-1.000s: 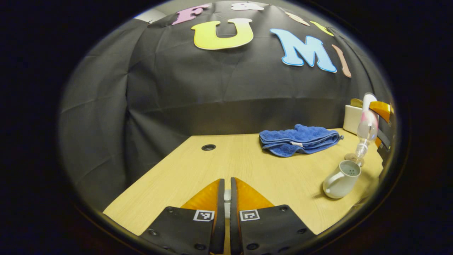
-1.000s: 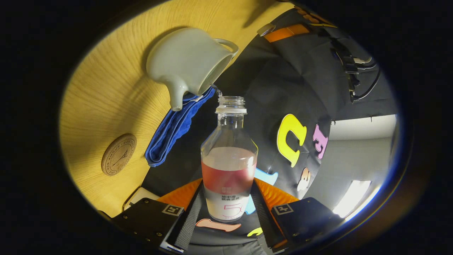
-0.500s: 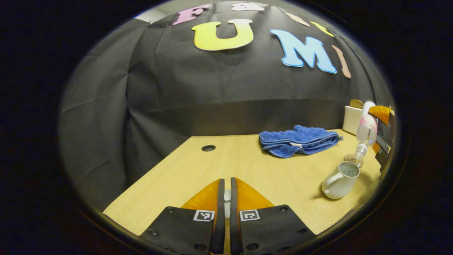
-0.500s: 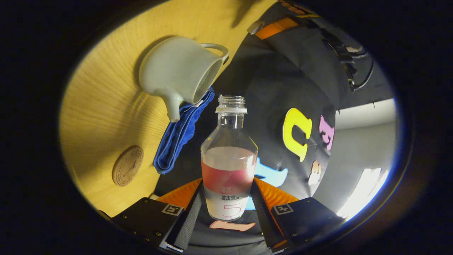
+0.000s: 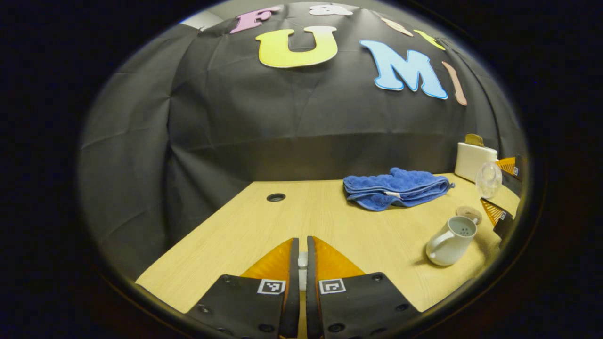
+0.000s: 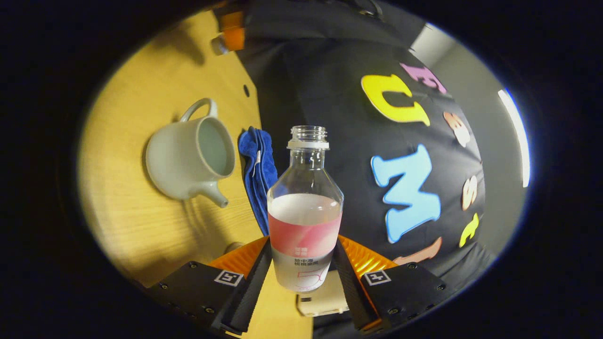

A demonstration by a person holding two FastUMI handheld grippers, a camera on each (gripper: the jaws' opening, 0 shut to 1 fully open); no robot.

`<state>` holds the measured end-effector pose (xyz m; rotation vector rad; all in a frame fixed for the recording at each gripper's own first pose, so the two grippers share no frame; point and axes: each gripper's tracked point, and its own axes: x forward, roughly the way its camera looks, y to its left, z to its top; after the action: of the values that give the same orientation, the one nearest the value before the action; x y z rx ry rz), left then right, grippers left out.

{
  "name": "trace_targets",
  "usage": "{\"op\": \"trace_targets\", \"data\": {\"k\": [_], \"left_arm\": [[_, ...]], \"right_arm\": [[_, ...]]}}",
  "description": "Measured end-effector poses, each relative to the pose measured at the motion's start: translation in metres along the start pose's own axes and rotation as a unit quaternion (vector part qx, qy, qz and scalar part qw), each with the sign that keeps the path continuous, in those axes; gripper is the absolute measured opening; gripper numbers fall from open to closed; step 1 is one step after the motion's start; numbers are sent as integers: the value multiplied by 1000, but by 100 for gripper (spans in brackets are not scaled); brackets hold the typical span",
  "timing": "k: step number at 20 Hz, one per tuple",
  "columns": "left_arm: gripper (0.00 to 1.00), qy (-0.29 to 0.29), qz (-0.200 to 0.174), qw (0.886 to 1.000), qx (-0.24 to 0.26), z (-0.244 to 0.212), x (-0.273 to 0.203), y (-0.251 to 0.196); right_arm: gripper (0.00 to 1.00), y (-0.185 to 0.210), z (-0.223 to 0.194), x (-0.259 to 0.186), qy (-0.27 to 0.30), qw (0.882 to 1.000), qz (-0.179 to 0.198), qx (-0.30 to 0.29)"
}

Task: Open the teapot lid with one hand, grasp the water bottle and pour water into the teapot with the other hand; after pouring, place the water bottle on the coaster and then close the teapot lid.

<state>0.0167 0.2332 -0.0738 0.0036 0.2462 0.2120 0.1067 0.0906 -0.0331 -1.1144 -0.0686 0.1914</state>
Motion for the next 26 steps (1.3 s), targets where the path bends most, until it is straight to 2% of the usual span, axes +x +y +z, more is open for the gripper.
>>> {"op": "trace_targets", "data": {"k": [2,3,5,8,12,15,17,22,24,25,26], "left_arm": [[12,0,-1,1000,-1,0,1,-1],[12,0,-1,1000,-1,-1,1,-1],[12,0,0,1000,-1,-1,1,0],[12,0,-1,1000,-1,-2,2,-1],[12,2,0,1000,-1,-4,4,0],[12,4,1,1000,0,-6,4,-1],[12,6,0,1000,1,-7,5,-2],[12,9,-3,1000,0,-8,6,-4],[12,5,-6,1000,-1,-6,5,-6],[12,2,-8,1000,-2,-4,3,-6],[12,-2,-10,1000,-3,-2,2,-8]], "right_arm": [[78,-1,-2,5,8,995,16,103],[78,2,-2,8,11,987,26,156],[78,-1,-3,22,14,966,42,253],[78,-1,-15,32,25,925,55,374],[78,4,-30,43,42,882,63,465],[78,7,-40,48,50,858,68,506],[78,5,-43,49,52,851,64,518],[80,9,-48,48,60,858,62,507],[85,8,-48,46,60,852,62,517],[99,6,-48,43,57,847,59,526],[100,1,-47,40,53,844,55,531]]}}
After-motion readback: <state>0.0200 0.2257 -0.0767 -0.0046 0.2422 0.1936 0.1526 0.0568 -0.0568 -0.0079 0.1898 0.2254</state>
